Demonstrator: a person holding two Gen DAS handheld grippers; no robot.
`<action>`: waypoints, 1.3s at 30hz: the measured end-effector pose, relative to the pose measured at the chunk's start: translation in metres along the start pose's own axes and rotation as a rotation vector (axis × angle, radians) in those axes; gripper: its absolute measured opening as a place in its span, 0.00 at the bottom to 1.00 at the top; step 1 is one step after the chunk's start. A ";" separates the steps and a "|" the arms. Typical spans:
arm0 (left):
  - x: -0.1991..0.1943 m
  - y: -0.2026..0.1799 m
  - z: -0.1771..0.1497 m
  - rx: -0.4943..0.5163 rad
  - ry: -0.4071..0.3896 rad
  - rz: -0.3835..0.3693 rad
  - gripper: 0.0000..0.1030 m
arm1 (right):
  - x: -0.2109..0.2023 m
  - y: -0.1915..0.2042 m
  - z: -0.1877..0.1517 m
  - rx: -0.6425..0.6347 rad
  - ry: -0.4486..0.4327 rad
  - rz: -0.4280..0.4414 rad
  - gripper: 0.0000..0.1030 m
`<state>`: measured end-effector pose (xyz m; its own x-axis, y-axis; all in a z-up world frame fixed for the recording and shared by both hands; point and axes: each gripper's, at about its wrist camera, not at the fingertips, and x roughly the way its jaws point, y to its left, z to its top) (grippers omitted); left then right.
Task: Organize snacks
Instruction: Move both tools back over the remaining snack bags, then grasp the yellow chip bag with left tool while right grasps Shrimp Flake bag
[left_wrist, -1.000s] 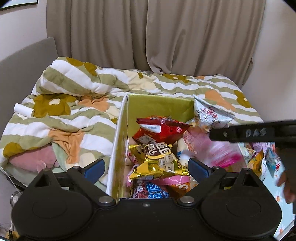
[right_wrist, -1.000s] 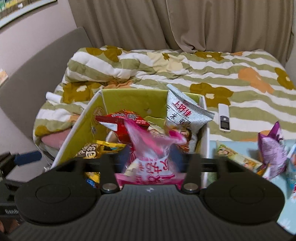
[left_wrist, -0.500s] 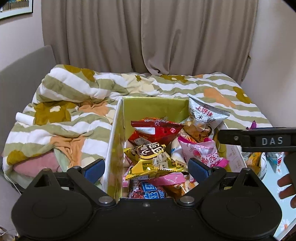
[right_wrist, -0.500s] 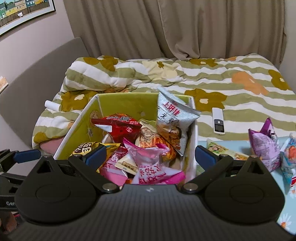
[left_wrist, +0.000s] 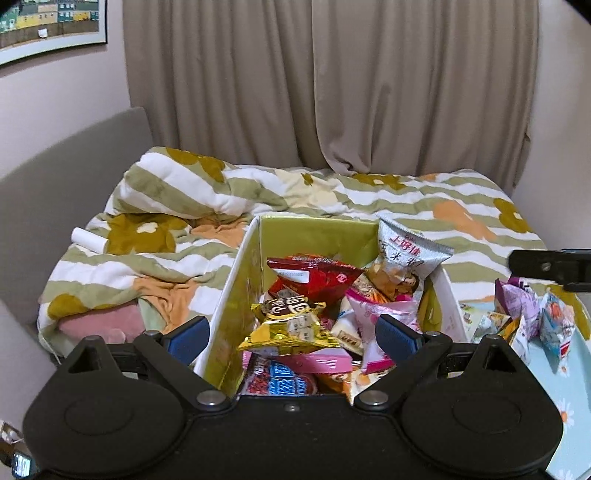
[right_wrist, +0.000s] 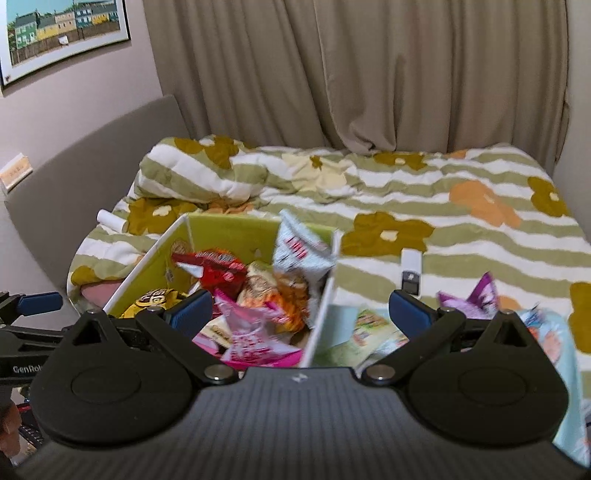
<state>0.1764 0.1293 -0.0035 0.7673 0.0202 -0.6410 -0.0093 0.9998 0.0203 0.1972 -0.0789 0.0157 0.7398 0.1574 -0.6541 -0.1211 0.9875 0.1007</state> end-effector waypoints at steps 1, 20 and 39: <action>-0.003 -0.005 0.000 -0.001 -0.004 0.001 0.96 | -0.004 -0.008 0.000 0.003 -0.006 -0.005 1.00; -0.010 -0.145 -0.002 0.097 -0.024 -0.048 0.97 | -0.036 -0.161 -0.009 0.091 -0.040 -0.111 1.00; 0.078 -0.267 -0.042 0.134 0.111 -0.027 0.97 | 0.034 -0.277 -0.044 0.050 0.132 -0.036 1.00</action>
<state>0.2121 -0.1361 -0.0913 0.6902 0.0015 -0.7237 0.1020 0.9898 0.0994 0.2266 -0.3474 -0.0676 0.6492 0.1236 -0.7505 -0.0609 0.9920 0.1107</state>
